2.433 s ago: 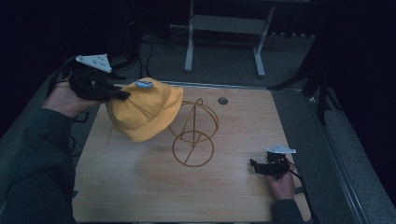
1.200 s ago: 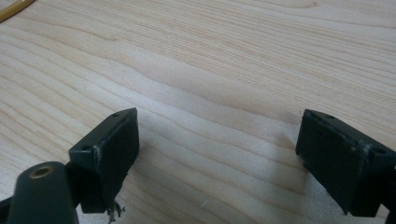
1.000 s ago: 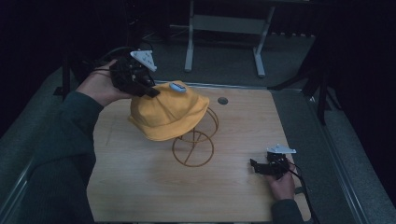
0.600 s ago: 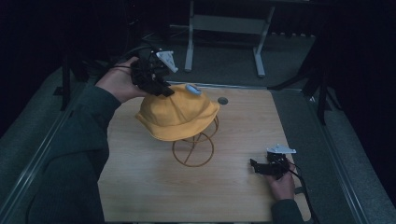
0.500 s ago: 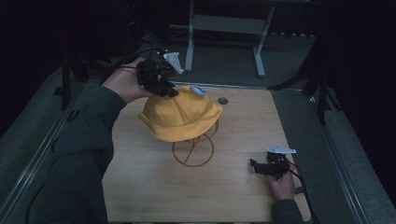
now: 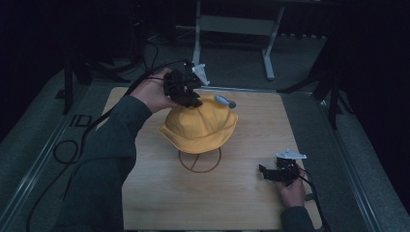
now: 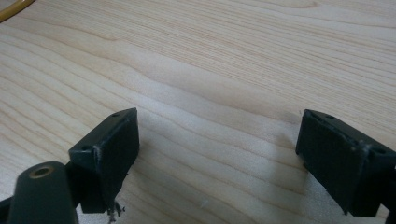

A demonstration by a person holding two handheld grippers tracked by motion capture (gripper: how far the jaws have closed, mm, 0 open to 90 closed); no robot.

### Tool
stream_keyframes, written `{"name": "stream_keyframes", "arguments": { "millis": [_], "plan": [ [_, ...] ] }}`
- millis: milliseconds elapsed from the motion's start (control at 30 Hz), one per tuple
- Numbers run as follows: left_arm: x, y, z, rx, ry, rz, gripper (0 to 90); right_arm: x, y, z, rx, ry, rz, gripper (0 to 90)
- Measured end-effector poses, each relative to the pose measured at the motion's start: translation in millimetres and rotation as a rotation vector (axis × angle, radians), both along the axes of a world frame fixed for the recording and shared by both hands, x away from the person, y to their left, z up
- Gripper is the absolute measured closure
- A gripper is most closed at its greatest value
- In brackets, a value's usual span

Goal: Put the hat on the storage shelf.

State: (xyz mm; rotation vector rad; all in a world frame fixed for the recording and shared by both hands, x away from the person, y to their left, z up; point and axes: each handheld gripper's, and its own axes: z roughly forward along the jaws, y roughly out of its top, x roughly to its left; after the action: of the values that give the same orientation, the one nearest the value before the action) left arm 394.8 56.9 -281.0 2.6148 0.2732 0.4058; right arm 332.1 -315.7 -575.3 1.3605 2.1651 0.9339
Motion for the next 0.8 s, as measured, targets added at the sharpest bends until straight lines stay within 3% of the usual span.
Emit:
{"name": "stream_keyframes", "arguments": {
  "millis": [300,400,567,667,800],
  "plan": [
    [2.0,-7.4,-9.9,0.012,0.009,0.003,75.7,0.1,0.0,-0.1,0.0,-0.001,0.0,13.3],
    [3.0,-6.2,-8.4,0.011,0.009,0.029,64.7,0.1,-0.1,-0.1,-0.001,-0.001,0.001,13.3],
    [4.0,2.7,-3.3,-0.046,-0.025,0.08,38.1,0.1,-0.1,-0.1,-0.001,-0.001,0.001,13.3],
    [2.8,7.2,-0.1,-0.074,-0.052,0.109,28.6,0.1,-0.1,-0.1,-0.001,-0.001,0.001,13.3],
    [1.2,15.8,7.5,-0.105,-0.08,0.121,22.9,0.1,-0.1,-0.1,-0.001,-0.001,0.001,13.3]
  ]
}}
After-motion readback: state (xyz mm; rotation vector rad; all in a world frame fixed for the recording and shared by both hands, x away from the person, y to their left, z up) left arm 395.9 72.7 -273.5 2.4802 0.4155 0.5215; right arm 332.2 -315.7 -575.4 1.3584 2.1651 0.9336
